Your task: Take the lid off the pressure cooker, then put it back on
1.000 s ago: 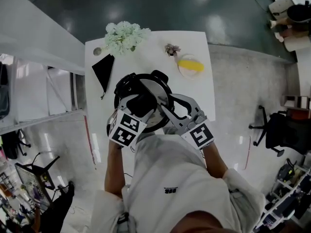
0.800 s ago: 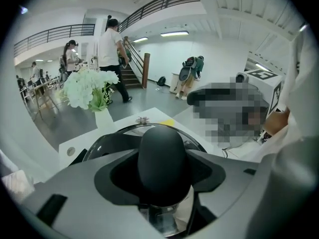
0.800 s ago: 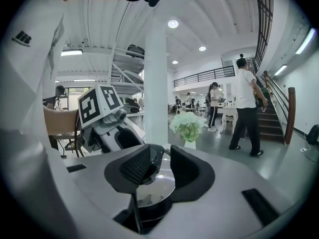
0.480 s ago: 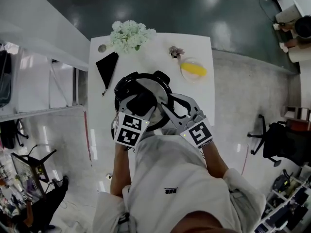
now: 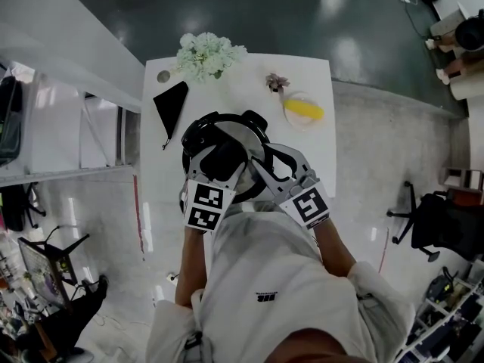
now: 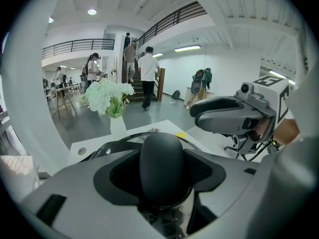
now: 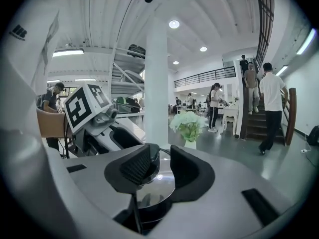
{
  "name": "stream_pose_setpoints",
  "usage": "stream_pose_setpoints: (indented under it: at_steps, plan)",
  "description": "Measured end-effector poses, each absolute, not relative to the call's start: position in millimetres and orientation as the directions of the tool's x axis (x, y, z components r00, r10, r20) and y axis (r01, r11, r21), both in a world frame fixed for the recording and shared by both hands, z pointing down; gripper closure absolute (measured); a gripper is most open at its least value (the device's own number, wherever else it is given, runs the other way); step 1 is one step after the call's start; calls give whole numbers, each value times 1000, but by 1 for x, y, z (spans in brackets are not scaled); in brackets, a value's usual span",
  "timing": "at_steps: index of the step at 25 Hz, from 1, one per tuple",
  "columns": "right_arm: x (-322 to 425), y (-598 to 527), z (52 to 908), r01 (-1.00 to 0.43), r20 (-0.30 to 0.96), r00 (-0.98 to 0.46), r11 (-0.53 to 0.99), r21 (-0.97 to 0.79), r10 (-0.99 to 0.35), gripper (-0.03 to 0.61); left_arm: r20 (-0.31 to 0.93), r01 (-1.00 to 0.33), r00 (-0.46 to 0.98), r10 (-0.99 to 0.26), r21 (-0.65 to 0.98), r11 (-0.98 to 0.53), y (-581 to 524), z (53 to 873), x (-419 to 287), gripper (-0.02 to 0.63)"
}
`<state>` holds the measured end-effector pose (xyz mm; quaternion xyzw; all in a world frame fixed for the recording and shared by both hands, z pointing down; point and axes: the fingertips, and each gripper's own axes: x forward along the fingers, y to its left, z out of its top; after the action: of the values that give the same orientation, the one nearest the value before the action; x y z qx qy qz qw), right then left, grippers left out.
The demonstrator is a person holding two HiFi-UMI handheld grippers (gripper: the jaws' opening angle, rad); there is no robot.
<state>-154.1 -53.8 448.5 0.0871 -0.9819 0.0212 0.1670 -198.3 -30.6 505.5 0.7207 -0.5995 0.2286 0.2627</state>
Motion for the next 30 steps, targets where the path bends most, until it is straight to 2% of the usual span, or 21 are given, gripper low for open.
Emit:
stream_pose_setpoints:
  at_steps: [4, 8, 13, 18, 30]
  plan:
    - [-155, -53, 442, -202, 310, -931, 979, -1, -192, 448, 536, -985, 174, -826, 79, -156, -28, 481, -202, 319]
    - [-158, -51, 438, -221, 294, -931, 975, 13, -215, 448, 429, -992, 123, -895, 50, -112, -24, 456, -217, 349]
    - [-160, -50, 442, -263, 333, -907, 964, 30, -258, 450, 360, -998, 62, -931, 37, -52, -12, 446, -238, 382]
    - [-165, -47, 443, -292, 350, -894, 956, 18, -279, 451, 341, -999, 46, -939, 41, -34, -4, 447, -250, 396]
    - [-186, -41, 444, -329, 349, -880, 943, 41, -322, 451, 348, -992, 126, -929, 55, -114, -7, 452, -261, 405]
